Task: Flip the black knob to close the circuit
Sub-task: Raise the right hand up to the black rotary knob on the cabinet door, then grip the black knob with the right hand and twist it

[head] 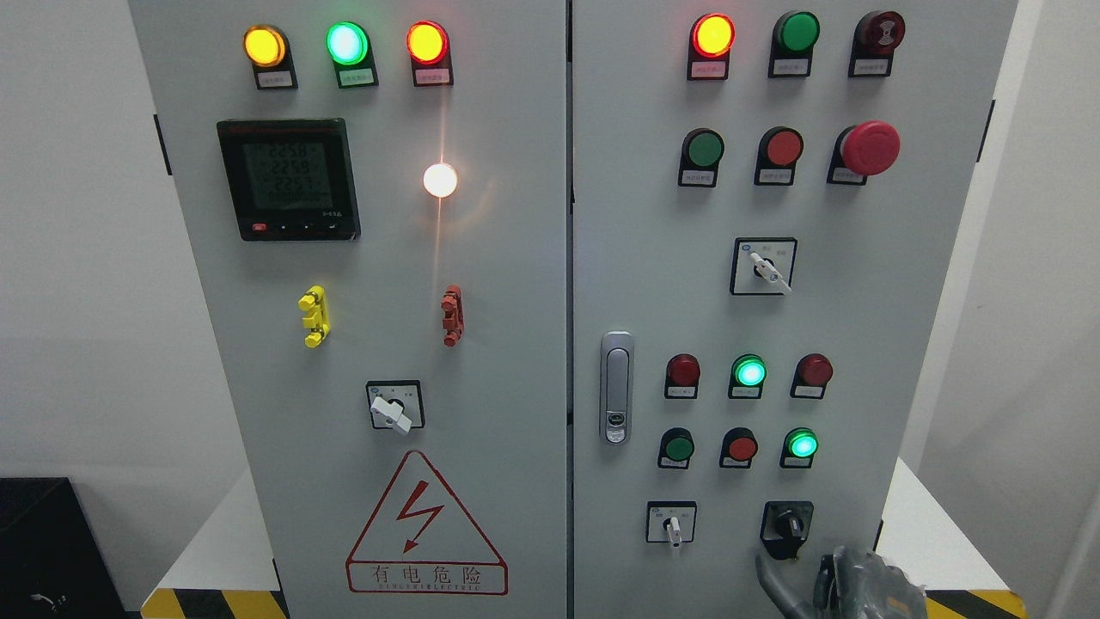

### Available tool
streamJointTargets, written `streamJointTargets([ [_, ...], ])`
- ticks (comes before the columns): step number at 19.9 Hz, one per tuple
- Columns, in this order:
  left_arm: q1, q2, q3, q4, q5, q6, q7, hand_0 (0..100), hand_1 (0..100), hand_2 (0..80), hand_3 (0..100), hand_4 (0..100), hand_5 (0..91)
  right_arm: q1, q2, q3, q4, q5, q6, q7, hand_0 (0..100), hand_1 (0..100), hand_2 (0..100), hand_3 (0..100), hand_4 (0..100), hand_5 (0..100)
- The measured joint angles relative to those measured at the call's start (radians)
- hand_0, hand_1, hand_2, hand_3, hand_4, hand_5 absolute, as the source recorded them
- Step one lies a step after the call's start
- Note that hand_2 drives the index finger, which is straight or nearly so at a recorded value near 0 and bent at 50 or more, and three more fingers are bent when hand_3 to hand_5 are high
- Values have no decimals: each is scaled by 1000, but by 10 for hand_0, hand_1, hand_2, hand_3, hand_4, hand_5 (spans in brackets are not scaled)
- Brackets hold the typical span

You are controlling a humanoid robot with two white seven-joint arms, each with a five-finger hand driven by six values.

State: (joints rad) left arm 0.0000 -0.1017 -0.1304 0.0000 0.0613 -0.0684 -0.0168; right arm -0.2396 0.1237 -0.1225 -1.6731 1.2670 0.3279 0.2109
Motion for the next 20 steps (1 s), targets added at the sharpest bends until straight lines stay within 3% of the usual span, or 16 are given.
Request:
streamJointTargets([
  [20, 0, 0, 0, 0, 0, 0, 0, 120, 556, 0, 0, 0, 0, -29, -7, -26, 4, 10, -9, 18, 0, 61, 875, 1000, 894, 952],
])
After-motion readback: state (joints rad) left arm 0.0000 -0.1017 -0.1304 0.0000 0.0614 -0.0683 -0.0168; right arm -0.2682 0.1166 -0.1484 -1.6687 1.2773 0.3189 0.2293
